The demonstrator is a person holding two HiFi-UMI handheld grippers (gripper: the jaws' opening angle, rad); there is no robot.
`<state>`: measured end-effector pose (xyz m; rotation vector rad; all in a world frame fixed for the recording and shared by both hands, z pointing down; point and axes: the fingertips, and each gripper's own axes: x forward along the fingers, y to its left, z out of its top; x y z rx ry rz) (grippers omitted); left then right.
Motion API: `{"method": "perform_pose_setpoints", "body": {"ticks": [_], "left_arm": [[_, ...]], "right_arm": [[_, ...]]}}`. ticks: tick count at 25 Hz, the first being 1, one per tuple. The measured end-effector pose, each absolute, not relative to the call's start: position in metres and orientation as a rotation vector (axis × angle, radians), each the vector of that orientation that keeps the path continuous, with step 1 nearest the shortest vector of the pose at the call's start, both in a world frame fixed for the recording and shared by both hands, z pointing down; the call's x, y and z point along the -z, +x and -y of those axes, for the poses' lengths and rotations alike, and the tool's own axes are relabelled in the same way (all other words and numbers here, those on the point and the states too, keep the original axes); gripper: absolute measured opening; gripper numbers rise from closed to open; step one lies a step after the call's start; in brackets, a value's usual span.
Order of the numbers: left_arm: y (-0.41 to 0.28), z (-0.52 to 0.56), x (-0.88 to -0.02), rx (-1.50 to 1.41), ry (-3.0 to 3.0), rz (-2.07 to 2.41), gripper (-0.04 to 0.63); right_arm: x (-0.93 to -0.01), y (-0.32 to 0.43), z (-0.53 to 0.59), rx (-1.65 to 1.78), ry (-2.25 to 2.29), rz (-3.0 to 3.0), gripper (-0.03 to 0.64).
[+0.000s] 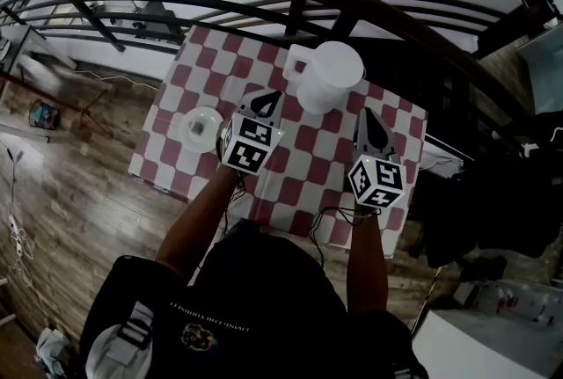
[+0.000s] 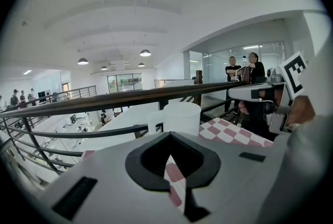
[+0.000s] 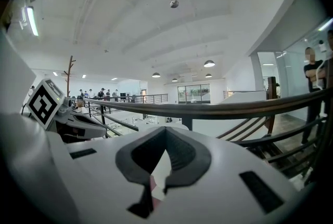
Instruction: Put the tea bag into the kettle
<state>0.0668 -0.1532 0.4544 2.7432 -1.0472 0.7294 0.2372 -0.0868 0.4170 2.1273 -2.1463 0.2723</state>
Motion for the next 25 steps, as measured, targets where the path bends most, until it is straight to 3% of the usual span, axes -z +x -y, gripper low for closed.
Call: {"method": "perform_pose_setpoints", "body": {"ticks": [25], "left_arm": [[0.024, -0.069, -0.420, -0.681, 2.838, 0.960, -0.002]], "right_arm": [[-0.377, 0.148, -0.123, -0.244, 2.060, 2.276, 0.011]]}}
